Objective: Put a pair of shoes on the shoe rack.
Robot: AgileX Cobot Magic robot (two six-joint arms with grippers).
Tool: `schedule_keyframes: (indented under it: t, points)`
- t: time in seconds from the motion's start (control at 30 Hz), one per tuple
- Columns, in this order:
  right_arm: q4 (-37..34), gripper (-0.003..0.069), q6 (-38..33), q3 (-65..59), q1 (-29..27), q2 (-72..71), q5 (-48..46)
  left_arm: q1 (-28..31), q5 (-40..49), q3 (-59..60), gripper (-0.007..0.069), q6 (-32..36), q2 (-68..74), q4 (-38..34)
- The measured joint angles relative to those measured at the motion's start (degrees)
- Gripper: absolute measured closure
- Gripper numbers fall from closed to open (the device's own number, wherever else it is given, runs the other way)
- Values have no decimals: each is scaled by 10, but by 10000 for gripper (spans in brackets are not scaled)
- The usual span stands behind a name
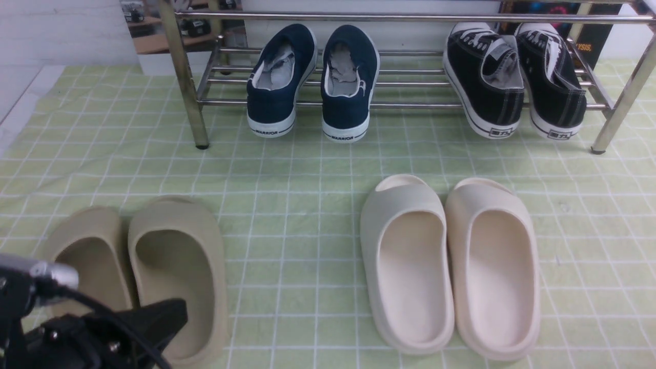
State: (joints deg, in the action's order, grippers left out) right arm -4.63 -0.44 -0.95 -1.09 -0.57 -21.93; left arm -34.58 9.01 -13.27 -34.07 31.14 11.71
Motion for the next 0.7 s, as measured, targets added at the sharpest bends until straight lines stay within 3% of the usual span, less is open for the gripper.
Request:
schedule_keyframes:
  t: [0.2,0.37,0.5,0.57,0.7]
  points:
    - [0,419,0,0,0,0,-1,6,45,52,638,-4,-157,40]
    - [0,419,0,0,0,0,-1,108,126,70,638,16,-278,23]
    - [0,419,0,0,0,0,-1,249,145,99,638,127,-317,-71]
    - [0,419,0,0,0,0,-1,287,139,122,638,175,-318,-112]
    - [0,419,0,0,0,0,-1,305,129,147,638,215,-318,-142]
